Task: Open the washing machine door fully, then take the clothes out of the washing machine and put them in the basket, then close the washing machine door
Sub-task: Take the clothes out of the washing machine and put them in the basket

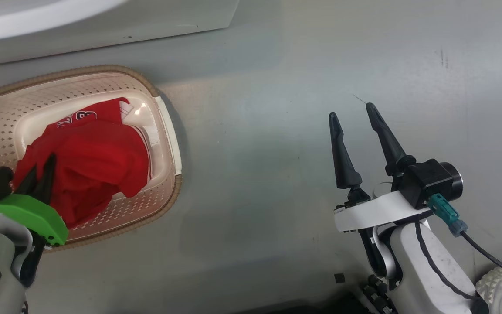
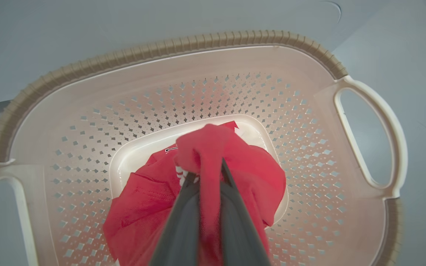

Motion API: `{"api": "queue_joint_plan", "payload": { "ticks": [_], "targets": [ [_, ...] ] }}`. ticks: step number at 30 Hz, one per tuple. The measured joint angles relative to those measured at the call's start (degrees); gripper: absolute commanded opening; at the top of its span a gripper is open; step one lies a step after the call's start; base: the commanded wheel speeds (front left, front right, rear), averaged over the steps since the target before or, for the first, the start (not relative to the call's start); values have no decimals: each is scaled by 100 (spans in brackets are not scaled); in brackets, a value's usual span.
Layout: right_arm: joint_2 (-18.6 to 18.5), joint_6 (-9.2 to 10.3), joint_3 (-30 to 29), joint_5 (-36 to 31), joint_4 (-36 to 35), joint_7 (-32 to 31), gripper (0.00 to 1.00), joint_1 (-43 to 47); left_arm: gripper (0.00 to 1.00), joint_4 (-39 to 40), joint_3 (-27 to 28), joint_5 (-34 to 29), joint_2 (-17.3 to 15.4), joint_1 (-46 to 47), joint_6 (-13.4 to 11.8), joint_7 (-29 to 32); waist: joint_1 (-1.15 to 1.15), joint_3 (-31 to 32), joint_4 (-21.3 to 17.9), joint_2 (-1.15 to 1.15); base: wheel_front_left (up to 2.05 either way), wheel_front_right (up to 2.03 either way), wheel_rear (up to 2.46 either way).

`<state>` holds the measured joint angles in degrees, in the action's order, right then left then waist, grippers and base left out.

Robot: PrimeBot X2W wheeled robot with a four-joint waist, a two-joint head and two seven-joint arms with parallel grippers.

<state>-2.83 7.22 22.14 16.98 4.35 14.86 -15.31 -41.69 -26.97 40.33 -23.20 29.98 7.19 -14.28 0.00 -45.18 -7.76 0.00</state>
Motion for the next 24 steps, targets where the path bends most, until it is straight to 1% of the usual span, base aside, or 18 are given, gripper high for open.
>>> {"api": "queue_joint_plan", "payload": {
  "ticks": [1,2,3,4,16,24],
  "targets": [
    [1,0,-14,0,0,0,100,-10,7,0,-2,-4,-3,3,0,0,0,-33,-28,0,0,0,0],
    [3,0,-53,0,0,0,100,-13,37,10,-9,-11,1,14,0,0,0,-59,-51,0,0,0,0],
    [-1,0,-83,0,-1,0,100,-15,82,13,-10,-11,9,43,0,0,0,-82,-69,0,0,0,0],
    [-2,0,-100,0,2,0,100,-19,100,11,-10,-11,16,71,0,0,0,-98,-86,0,0,0,0],
    [0,0,-174,1,109,0,100,-71,100,-8,-43,-125,89,93,1,0,0,200,-42,0,0,0,0],
    [0,0,-237,3,249,0,100,-95,100,453,146,-309,224,64,1,-1,0,566,38,0,0,0,0]
  ]
}}
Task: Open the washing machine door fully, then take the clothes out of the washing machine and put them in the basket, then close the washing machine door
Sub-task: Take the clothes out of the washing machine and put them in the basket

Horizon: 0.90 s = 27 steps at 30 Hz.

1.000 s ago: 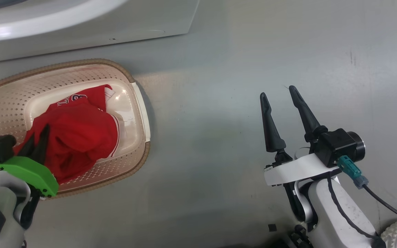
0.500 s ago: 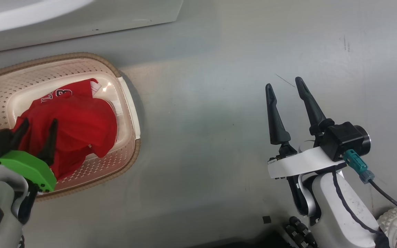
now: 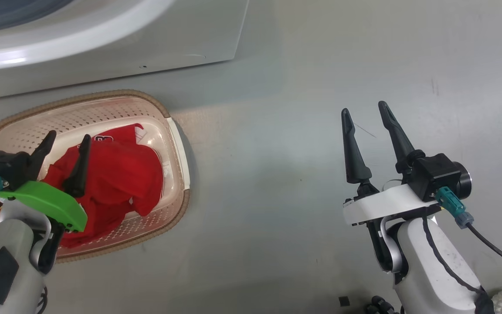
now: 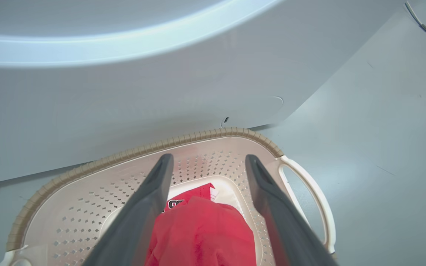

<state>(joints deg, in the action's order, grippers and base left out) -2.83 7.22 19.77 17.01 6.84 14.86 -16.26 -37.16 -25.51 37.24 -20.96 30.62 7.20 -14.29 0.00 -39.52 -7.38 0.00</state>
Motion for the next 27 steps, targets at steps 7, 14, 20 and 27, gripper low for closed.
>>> {"api": "queue_joint_plan", "payload": {
  "ticks": [7,14,20,27],
  "targets": [
    [-1,0,-136,8,186,0,100,10,100,436,352,-14,205,-320,0,-14,0,477,112,0,0,0,0],
    [-1,0,-252,-3,382,0,100,105,100,966,702,-168,439,-625,0,-14,0,999,261,0,0,0,0],
    [0,0,-341,-122,472,0,100,209,100,1327,1111,-432,533,-909,0,-15,0,1458,404,0,0,0,0],
    [0,0,-432,-253,558,0,100,465,100,1557,1484,-761,651,-1411,0,-15,0,2008,563,0,0,0,0]
  ]
}}
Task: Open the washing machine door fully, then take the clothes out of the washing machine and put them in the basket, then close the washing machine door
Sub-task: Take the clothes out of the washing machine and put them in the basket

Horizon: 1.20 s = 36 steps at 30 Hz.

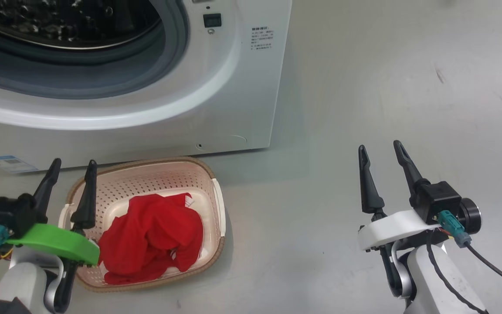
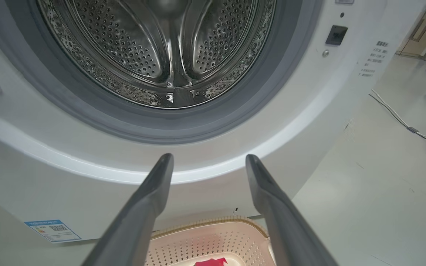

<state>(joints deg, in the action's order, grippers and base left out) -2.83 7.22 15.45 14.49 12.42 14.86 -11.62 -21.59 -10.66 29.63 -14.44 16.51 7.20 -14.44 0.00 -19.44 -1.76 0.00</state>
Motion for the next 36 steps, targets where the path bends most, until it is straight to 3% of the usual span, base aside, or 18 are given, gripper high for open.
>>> {"api": "queue_joint_plan", "payload": {
  "ticks": [19,36],
  "targets": [
    [7,0,47,59,24,0,100,827,100,543,822,-681,259,-1512,-240,1,0,1414,86,0,0,0,0],
    [14,0,-42,60,-98,0,100,1013,100,917,1227,-937,527,-1937,-263,0,0,1599,-44,0,0,0,0]
  ]
}}
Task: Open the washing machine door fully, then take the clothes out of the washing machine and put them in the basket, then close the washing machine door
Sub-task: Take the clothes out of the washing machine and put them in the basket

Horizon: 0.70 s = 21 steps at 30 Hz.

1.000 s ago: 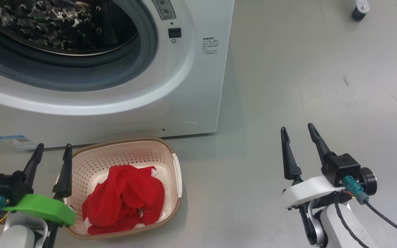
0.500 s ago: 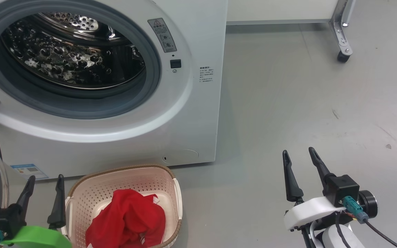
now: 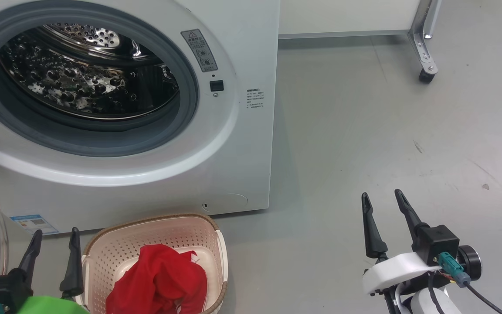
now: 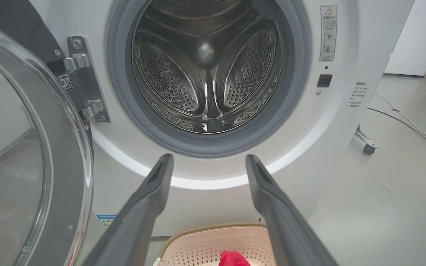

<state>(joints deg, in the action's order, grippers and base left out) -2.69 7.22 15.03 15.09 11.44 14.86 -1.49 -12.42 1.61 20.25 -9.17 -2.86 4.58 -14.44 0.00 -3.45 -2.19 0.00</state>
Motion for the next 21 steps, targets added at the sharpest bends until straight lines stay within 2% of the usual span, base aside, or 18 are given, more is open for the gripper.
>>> {"api": "queue_joint_plan", "payload": {
  "ticks": [21],
  "targets": [
    [3,0,-7,0,-65,0,100,79,100,172,243,-224,219,-103,77,0,0,-35,-21,0,-1,1,0]
  ]
}}
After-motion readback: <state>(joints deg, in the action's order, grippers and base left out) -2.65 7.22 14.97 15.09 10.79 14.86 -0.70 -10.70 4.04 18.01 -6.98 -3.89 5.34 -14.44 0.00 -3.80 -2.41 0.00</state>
